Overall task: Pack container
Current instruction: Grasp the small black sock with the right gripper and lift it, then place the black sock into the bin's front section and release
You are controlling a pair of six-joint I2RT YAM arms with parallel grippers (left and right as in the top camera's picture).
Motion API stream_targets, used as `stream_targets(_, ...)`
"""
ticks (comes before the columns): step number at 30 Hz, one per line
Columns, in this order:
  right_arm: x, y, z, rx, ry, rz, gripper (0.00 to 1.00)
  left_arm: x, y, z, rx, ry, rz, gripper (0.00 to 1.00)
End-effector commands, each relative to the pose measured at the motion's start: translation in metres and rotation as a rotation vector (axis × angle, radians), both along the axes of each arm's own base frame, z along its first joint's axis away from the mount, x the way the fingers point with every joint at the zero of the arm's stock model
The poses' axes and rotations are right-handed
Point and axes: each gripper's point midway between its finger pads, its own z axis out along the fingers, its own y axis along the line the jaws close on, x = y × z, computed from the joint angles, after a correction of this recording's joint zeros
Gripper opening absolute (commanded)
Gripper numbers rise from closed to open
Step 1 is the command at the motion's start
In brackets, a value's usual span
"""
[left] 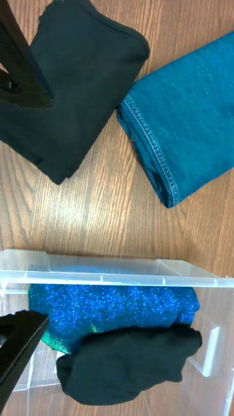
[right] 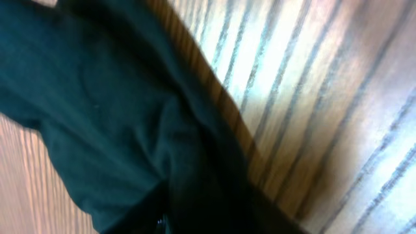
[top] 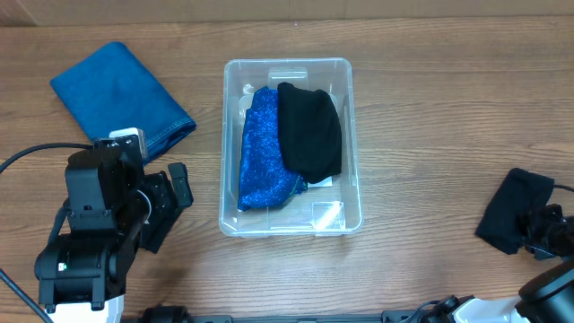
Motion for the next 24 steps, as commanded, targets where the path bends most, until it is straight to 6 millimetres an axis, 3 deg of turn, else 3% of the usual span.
stream_targets(1, -0.001, 0.021, -0.013, 0.081, -0.006, 0.024, 0.17, 0.002, 0.000, 0.009, -0.002, -0.025, 0.007, 1.00)
stream_targets(3, 0.010, 0.022, -0.004, 0.104, -0.069, 0.036, 0.04, 0.002, 0.000, 0.009, -0.002, -0.025, 0.007, 1.00)
stream_targets(6, 0.036, 0.028, 0.023, 0.157, -0.209, 0.100, 0.04, 0.002, 0.001, 0.009, -0.002, -0.025, 0.007, 1.00)
stream_targets(9, 0.064, 0.042, 0.061, 0.172, -0.297, 0.230, 0.04, 0.002, 0.001, 0.009, -0.002, -0.025, 0.007, 1.00)
stream_targets(12, 0.099, 0.072, 0.115, 0.147, -0.375, 0.417, 0.04, 0.002, 0.001, 0.009, -0.002, -0.025, 0.007, 1.00)
stream_targets(15, 0.128, 0.131, 0.188, 0.106, -0.453, 0.642, 0.04, 0.002, 0.001, 0.009, -0.002, -0.025, 0.007, 1.00)
stream_targets(18, 0.136, 0.196, 0.242, 0.052, -0.523, 0.849, 0.04, 0.002, 0.001, 0.009, -0.002, -0.025, 0.007, 1.00)
stream_targets(19, 0.135, 0.227, 0.261, 0.033, -0.562, 0.941, 0.04, 0.002, 0.001, 0.009, -0.002, -0.025, 0.007, 1.00)
stream_targets(22, 0.121, 0.306, 0.291, 0.040, -0.610, 1.119, 0.04, 0.002, 0.001, 0.009, -0.002, -0.025, 0.007, 1.00)
stream_targets(24, 0.108, 0.355, 0.289, 0.074, -0.570, 1.198, 0.04, 0.002, 0.001, 0.009, -0.002, -0.025, 0.007, 1.00)
